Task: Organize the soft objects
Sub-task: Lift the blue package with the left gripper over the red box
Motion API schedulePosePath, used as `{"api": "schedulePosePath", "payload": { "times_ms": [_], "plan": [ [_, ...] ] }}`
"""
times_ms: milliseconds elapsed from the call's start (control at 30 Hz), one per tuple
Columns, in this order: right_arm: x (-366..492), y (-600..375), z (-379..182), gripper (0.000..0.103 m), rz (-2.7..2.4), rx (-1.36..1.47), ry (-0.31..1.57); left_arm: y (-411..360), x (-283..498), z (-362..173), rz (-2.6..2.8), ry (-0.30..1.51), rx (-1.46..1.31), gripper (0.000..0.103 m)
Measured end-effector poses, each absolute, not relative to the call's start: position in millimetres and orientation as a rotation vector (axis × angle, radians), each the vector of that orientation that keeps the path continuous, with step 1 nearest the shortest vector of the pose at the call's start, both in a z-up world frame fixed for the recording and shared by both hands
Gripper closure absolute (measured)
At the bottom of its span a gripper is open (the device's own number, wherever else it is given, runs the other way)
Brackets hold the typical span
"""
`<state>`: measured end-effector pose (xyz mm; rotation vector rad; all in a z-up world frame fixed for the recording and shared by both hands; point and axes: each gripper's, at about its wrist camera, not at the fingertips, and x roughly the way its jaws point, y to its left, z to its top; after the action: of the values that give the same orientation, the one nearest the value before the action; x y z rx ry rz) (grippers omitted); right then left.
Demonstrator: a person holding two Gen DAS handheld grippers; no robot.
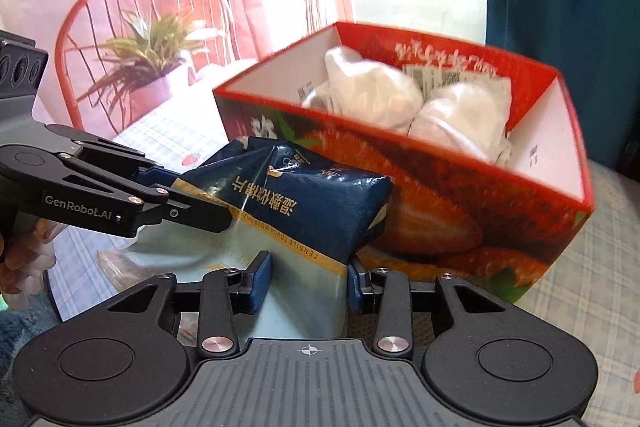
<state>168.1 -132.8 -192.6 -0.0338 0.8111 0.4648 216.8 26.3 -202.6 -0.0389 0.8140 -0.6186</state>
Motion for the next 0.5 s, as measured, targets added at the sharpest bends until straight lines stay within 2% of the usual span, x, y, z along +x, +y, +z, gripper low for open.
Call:
{"api": "schedulePosePath", "payload": {
  "times_ms": [500],
  "plan": [
    [167, -152, -118, 0.068, 0.477, -0.053, 0.636, 24, 206, -129, -0.656, 0.62, -0.058, 0.069]
  ]
}}
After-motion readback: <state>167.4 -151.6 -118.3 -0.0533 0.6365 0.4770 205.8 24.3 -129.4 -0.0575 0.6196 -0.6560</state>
